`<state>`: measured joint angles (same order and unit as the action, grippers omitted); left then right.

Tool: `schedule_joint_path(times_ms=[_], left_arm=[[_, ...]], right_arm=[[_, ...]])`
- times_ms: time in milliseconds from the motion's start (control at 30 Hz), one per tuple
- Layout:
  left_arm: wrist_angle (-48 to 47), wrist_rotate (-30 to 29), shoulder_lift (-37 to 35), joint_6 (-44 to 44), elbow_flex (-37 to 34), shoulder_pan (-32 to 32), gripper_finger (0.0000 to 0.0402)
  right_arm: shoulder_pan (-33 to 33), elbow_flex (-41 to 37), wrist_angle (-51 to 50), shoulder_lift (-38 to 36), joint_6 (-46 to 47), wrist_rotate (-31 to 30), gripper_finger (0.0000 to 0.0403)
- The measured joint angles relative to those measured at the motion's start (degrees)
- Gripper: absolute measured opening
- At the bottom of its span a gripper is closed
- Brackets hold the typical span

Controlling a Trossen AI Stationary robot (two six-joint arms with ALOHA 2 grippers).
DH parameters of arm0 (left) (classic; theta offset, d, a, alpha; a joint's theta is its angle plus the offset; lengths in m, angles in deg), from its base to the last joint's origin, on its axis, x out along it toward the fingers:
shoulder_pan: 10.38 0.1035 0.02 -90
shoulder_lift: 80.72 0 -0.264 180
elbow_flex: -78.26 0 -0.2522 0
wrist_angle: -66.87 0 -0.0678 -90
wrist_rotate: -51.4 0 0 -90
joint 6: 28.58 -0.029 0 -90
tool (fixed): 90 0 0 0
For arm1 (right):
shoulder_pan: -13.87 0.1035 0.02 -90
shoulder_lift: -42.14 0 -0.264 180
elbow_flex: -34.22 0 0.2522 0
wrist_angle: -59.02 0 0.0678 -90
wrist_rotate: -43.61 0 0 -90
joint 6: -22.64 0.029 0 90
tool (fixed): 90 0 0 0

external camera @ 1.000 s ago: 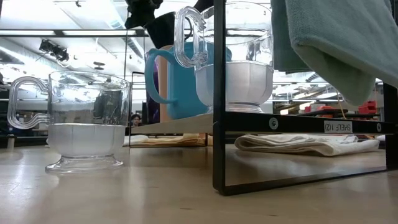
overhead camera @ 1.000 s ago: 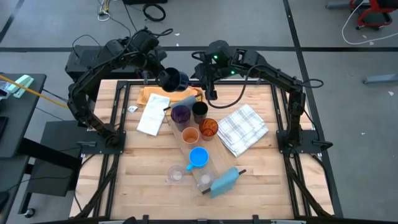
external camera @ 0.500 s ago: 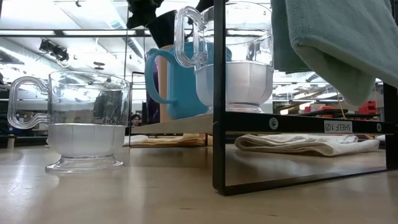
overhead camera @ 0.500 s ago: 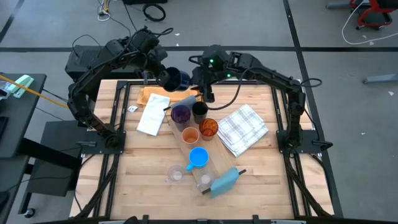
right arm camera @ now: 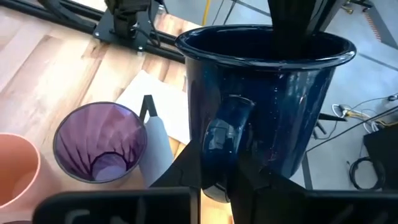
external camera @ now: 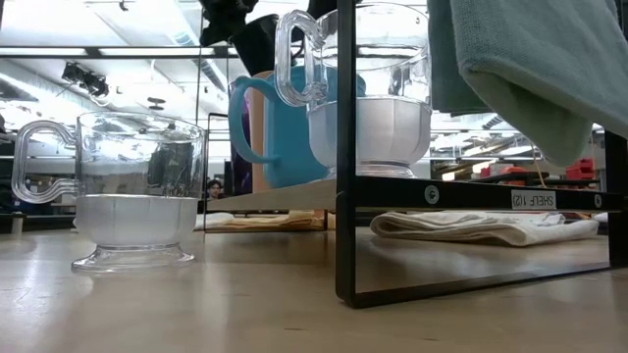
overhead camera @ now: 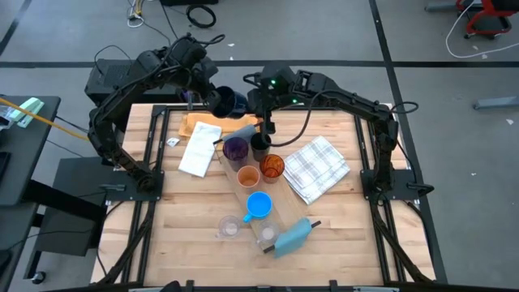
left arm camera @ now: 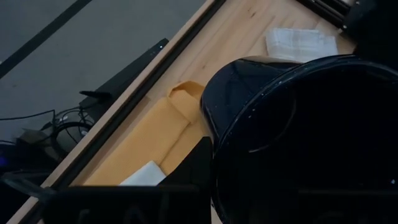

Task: Stack small to large cups/mugs on shelf
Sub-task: Put the dark blue mug on the shelf

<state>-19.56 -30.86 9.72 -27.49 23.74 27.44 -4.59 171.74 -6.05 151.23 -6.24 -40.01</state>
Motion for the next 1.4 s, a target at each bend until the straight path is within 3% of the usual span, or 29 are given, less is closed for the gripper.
schedule_joint_path(times_ms=[167,400,600,1000,1200,1400], left_arm=[[0.95,-0.04,0.0,-0.25,0.0,0.0,0.0027],[5.35,-0.28,0.0,0.67,0.02,-0.02,0.0097],[7.81,-0.19,-0.04,0.78,0.06,0.0,0.0121],[8.86,0.46,-0.2,-0.26,13.15,-0.11,0.0118],[8.75,-4.89,-0.22,-2.26,21.31,-0.01,0.011],[5.49,-7.47,-0.24,-3.61,23.05,2.64,0.0111]], right_arm=[[-0.04,0.06,0.05,-0.05,-0.03,-0.54,0.0043],[-0.15,0.1,0.12,-0.08,0.68,-1.94,0.0043],[-0.47,0.1,0.12,-0.08,0.48,-2.27,0.0043],[-1.13,0.04,-0.22,0.05,-0.87,-4.44,0.0042],[-0.89,0.05,0.19,-0.3,-1.49,-4.88,0.0042],[0.29,1.75,-0.28,-3.75,1.27,-4.4,0.004]])
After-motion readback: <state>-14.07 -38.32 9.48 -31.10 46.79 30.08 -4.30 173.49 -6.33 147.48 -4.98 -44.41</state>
